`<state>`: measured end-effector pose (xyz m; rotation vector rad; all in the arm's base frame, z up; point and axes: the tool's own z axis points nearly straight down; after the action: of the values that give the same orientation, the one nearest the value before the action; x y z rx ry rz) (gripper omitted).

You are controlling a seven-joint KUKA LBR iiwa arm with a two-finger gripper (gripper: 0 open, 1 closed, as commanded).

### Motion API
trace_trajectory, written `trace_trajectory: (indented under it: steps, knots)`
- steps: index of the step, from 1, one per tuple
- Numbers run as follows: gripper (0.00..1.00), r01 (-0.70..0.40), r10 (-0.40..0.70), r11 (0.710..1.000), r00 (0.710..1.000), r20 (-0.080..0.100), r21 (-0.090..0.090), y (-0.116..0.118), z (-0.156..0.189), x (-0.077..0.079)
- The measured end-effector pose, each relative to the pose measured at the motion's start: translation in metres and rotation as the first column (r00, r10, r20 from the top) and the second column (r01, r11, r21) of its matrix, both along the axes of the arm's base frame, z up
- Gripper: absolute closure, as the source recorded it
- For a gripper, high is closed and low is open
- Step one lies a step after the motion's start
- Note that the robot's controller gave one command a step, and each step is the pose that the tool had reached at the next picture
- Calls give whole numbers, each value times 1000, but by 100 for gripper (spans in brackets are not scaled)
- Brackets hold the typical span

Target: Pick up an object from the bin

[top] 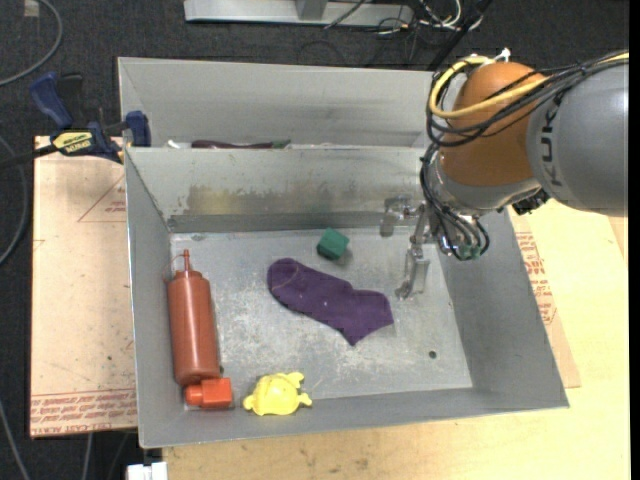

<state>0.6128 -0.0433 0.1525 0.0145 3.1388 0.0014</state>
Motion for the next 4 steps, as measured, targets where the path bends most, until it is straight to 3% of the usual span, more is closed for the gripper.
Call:
trace_trajectory:
  steps: [1,2,3,4]
  knots:
    - [0,-172,172,985,985,-7,1,44,-11,-28]
    - [0,-48,48,999,999,1,1,65,-22,-31]
    - [0,146,-146,989,989,-3,1,82,-67,-35]
    - [100,240,-240,971,971,1,4,105,-82,-38]
